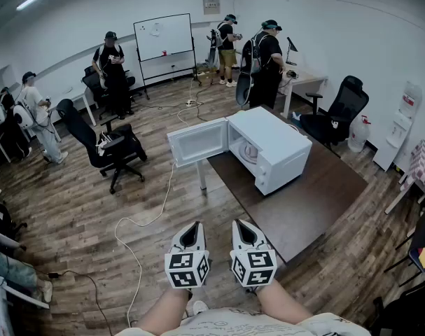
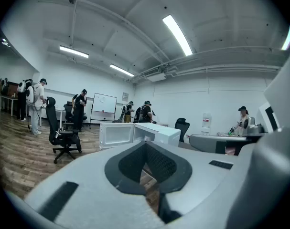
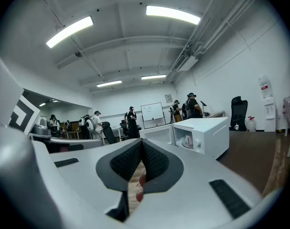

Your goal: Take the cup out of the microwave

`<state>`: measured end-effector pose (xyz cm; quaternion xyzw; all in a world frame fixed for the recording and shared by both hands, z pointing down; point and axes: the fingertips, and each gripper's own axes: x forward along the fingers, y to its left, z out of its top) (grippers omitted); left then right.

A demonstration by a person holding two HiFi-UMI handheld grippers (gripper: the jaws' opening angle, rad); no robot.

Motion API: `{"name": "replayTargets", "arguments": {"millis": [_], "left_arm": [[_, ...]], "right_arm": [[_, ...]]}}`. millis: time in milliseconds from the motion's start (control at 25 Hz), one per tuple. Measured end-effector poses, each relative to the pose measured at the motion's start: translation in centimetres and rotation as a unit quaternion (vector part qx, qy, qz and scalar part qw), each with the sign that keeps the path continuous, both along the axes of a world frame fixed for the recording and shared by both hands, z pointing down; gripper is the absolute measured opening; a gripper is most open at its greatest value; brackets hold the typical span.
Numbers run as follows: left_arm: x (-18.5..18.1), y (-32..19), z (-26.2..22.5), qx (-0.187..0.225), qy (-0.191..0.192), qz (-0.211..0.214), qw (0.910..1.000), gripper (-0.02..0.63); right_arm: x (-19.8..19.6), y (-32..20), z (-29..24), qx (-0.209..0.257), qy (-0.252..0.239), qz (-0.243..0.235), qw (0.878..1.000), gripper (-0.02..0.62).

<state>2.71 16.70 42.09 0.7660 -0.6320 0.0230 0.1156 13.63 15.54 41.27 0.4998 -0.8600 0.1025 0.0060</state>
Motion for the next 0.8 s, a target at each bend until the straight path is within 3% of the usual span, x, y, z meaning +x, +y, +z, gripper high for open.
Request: {"name": "replayTargets", "arguments": {"millis": [440,600,800], "left_arm": [[0.1,-0.3,0.7,-0.009,-0.006,-0.001,0.9999,0.009],[-0.7,-0.7,0.8,-0.009,-0.006,0.001,0.9999,0.009],[-2.5,-1.9,1.1,-0.009,-0.004,0.004,0.9999,0.009]], "right_arm": [[-0.4,-0.5,0.3,-0.005,0.006,-0.011,1.0,0.014],[-1.1,-0.8,-0.2,-0.001,-0.023,-0.01,1.0,0.014],[-3.2,-2.0,-0.2,0.002,-0.02,-0.011,1.0,0.014]]}}
